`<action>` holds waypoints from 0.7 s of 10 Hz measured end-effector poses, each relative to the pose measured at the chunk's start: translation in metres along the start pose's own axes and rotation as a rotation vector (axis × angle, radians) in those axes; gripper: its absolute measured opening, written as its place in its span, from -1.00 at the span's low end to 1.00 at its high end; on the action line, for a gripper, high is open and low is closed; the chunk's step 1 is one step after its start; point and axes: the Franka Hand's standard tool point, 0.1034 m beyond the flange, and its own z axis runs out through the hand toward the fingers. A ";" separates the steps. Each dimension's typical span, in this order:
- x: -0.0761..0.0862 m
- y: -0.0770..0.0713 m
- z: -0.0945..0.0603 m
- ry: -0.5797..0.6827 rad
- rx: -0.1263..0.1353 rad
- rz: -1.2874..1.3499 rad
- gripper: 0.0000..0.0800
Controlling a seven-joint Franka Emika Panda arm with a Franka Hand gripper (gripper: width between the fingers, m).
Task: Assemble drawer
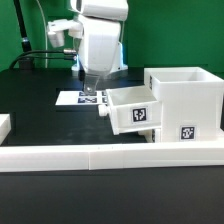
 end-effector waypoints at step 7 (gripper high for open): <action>-0.018 -0.002 0.029 0.270 0.060 -0.024 0.62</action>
Offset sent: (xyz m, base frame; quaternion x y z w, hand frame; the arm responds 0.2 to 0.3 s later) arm 0.0169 0.0204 -0.0110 0.0004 0.2164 -0.0128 0.9762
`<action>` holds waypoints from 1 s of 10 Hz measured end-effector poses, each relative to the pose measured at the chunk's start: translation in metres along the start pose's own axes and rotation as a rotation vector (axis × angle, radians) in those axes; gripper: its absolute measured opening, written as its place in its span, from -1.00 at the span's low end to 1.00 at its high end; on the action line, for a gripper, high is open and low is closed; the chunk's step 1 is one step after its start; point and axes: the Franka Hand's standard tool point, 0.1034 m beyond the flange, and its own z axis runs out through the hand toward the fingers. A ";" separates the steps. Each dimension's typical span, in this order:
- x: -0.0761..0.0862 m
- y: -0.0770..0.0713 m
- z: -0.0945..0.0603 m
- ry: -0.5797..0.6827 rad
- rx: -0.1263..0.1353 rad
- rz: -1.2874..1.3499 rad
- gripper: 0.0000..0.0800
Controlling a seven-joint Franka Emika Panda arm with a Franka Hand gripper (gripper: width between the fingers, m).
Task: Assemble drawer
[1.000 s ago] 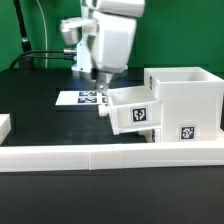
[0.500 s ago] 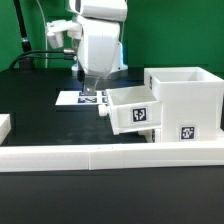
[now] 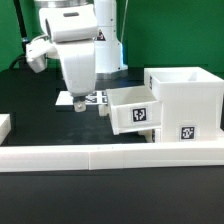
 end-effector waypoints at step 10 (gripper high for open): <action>0.061 0.017 0.005 0.032 0.015 0.177 0.62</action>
Offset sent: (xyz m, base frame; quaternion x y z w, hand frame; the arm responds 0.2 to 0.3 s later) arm 0.0078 0.0304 -0.0009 -0.0063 0.0112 0.0234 0.9996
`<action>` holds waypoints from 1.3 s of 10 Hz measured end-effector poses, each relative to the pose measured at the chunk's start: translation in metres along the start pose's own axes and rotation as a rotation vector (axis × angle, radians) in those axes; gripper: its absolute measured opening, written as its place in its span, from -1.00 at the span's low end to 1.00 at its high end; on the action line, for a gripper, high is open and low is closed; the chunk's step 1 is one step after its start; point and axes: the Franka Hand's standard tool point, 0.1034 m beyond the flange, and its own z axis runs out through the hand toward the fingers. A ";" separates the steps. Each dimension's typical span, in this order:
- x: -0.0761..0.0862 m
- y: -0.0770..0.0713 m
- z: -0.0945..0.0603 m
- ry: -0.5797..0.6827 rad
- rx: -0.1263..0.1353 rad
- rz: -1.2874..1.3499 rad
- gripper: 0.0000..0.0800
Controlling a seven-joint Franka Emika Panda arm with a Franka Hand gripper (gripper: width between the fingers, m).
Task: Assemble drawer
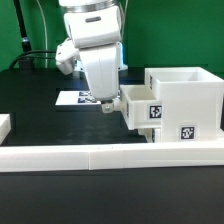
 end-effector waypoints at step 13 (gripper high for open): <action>0.023 -0.017 0.002 0.000 -0.007 0.120 0.62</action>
Offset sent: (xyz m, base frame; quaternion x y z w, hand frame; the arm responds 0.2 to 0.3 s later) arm -0.0017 0.0272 -0.0013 -0.0168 0.0046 0.0361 0.9992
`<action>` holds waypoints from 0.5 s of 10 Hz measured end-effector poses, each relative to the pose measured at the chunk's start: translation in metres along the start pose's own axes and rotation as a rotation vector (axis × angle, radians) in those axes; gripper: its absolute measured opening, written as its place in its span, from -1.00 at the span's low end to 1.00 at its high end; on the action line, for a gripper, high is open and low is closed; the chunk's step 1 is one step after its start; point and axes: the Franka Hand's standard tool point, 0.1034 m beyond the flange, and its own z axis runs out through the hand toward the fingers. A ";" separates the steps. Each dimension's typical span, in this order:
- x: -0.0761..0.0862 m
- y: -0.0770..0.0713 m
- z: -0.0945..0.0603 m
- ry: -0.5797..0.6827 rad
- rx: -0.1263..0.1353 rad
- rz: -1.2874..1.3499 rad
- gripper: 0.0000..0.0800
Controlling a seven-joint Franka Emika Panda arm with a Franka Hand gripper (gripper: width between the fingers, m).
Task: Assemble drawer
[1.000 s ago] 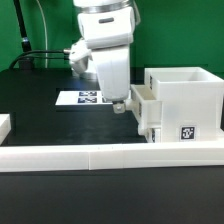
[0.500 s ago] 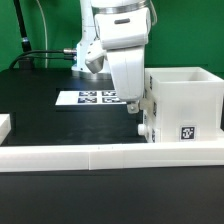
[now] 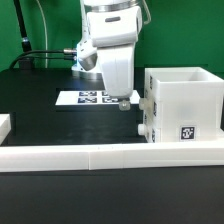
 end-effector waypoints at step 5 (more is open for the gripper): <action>-0.003 -0.007 0.002 -0.003 -0.002 0.004 0.62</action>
Offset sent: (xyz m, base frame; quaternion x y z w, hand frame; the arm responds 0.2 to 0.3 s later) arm 0.0000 0.0000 0.0000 0.0000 0.0000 0.0000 1.0000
